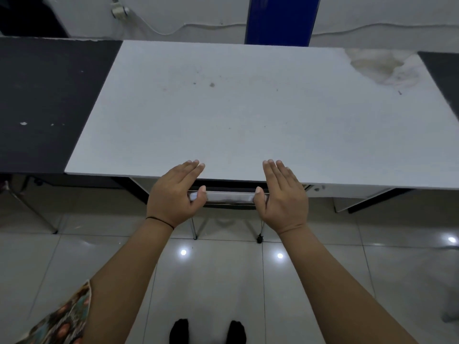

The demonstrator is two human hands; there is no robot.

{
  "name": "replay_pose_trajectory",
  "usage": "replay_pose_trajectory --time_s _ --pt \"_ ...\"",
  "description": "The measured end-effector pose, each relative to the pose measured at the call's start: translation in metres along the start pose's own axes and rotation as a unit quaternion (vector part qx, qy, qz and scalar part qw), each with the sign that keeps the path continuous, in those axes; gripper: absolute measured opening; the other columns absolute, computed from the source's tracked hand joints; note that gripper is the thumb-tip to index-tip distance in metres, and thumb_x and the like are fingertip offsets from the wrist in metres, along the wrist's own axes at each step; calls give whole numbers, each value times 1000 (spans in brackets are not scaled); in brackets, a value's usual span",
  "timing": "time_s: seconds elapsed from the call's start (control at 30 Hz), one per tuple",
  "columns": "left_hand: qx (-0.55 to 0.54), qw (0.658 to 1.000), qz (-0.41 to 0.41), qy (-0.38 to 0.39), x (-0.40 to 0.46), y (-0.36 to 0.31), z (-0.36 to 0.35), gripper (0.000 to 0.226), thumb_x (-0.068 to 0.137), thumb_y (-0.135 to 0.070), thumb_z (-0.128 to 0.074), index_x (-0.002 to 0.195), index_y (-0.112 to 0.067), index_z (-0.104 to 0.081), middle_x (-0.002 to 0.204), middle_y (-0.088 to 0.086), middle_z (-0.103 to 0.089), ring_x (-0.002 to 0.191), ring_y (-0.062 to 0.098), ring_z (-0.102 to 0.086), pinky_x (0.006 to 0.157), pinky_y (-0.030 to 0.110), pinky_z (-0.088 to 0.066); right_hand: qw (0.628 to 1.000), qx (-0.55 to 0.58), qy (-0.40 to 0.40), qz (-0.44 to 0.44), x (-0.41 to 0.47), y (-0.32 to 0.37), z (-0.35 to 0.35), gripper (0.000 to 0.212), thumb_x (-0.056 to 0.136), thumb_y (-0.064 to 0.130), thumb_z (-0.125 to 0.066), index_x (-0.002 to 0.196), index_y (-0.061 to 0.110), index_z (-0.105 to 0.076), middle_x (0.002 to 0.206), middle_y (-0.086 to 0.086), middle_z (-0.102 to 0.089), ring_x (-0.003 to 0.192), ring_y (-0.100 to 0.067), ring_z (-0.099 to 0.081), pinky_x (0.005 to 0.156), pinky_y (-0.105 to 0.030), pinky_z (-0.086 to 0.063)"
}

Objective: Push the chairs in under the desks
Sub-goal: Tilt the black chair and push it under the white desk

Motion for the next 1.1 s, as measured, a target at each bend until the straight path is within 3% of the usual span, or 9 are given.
replay_pose_trajectory --time_s 0.33,0.57,0.77,0.93,1.1 --pt "22 1000 0 10 -1 -1 0 41 83 -30 -46 104 -5 -70 107 10 -69 97 23 -66 84 30 -50 1000 -8 -8 1 -2 -3 -1 47 87 32 -42 109 2 -70 107 -14 -71 102 -30 -67 94 -37 -47" --pt "27 999 -11 26 -1 0 -1 40 84 -32 -44 92 -4 -72 89 8 -72 81 24 -68 73 28 -50 1000 -3 22 -18 0 -2 3 42 85 33 -42 93 3 -71 74 -8 -66 71 -28 -64 69 -32 -49" --pt "24 998 -4 62 0 2 -3 42 85 -35 -43 88 -4 -71 86 7 -71 79 24 -67 70 27 -49 998 -4 40 -42 0 -3 2 41 84 33 -42 89 4 -70 67 -7 -63 62 -28 -60 63 -31 -49" --pt "6 997 10 81 -1 1 2 40 85 -36 -43 86 -6 -70 83 5 -70 77 22 -65 67 25 -46 993 -1 100 -64 0 1 6 42 84 34 -41 89 4 -69 64 -8 -62 57 -28 -57 59 -29 -45" --pt "-20 991 21 134 -1 -1 4 44 87 -40 -38 93 -9 -68 91 2 -69 87 20 -63 73 25 -45 982 24 163 -93 -1 6 11 51 85 39 -33 100 6 -69 72 -9 -66 65 -28 -60 61 -28 -39"
Point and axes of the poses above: each hand's wrist, its own x-axis towards the middle knuckle, its own z-axis out of the back of the hand, y = z × x, the point moved 5 cm from there along x, towards the middle knuckle
